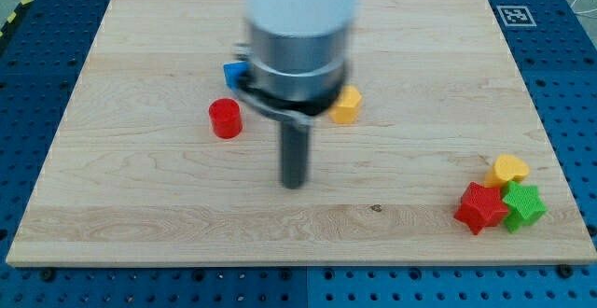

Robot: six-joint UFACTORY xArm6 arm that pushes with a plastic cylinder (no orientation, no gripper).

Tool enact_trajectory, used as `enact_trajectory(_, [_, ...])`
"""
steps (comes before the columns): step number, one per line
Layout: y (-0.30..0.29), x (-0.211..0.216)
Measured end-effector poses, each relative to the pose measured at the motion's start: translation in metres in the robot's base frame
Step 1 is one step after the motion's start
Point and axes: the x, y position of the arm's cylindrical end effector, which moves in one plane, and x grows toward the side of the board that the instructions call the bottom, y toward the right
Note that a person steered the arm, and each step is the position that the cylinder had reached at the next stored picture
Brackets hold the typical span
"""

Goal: Push the red circle closer to the yellow hexagon

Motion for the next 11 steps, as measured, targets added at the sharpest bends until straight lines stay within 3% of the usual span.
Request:
enact_trajectory(1, [-0.083, -0.01])
enact_trajectory(2, [-0.12, -0.045])
enact_trajectory(3, [-0.115, -0.072])
enact_trajectory(6, [-0.042, -0.07])
enact_trajectory(8, [-0.018, -0.094])
enact_trajectory(11, [0.065, -0.107])
